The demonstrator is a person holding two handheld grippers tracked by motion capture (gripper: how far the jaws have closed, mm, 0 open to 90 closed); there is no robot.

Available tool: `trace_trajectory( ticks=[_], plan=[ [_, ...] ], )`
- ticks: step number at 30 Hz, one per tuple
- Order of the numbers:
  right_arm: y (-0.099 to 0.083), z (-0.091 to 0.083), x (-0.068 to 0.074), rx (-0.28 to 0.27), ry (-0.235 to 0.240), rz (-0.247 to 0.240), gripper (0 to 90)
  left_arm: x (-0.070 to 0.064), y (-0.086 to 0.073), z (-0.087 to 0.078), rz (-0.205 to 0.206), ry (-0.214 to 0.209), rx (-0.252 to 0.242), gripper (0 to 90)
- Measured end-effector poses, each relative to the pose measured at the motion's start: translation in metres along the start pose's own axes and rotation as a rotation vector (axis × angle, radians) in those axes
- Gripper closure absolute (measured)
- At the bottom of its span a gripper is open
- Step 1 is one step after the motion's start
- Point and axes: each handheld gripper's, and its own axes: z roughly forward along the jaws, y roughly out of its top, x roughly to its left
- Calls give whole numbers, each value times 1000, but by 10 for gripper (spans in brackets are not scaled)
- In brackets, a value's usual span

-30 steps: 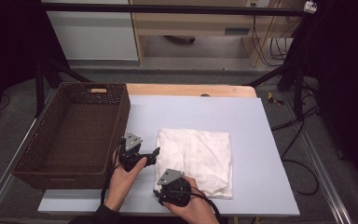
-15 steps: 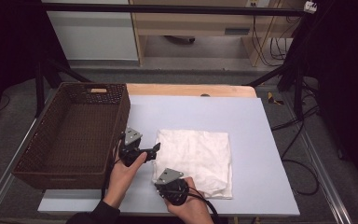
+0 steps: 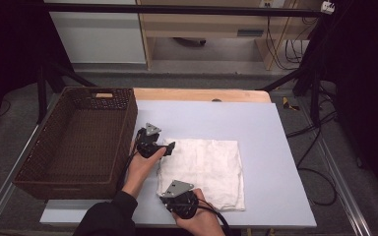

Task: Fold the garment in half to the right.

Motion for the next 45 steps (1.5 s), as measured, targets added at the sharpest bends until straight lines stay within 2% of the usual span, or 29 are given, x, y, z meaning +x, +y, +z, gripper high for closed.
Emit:
trace_trajectory(
  ticks=[2,5,6,7,9,15,16,18,21,22,26,28,33,41,45],
  plan=[
    [0,0,-1,-2,7,8,844,3,-1,5,-5,5,9,216],
    [0,0,-1,-4,8,7,843,7,-1,12,-6,11,27,289],
    [0,0,-1,-4,8,7,843,8,-1,14,-12,0,35,289],
    [0,0,-1,-3,9,5,842,9,-2,16,-18,-7,49,335],
    [0,0,-1,-2,9,3,842,10,-3,19,-11,0,50,351],
    [-1,0,-2,-4,14,6,839,6,-3,20,28,-19,48,475],
    [-1,0,-1,-4,15,8,838,2,-3,20,47,-31,49,573],
    [-1,0,-1,-4,13,8,838,0,-3,20,57,-34,52,598],
    [-1,0,-1,-8,12,7,838,-4,-3,19,62,-62,61,795],
    [-1,0,-1,-4,12,6,838,-4,-3,19,62,-62,61,825],
    [-1,0,-1,-4,9,4,839,-5,-3,19,42,-63,59,860],
    [-1,0,0,-7,9,2,839,-5,-3,18,45,-54,55,867],
    [0,-2,1,-10,0,1,841,-6,1,8,50,-33,1,875],
    [9,-9,0,-72,6,25,846,-2,9,-3,44,-20,-41,879],
    [15,-13,0,-100,-4,27,846,-2,21,-10,55,-17,-62,879]
  ],
)
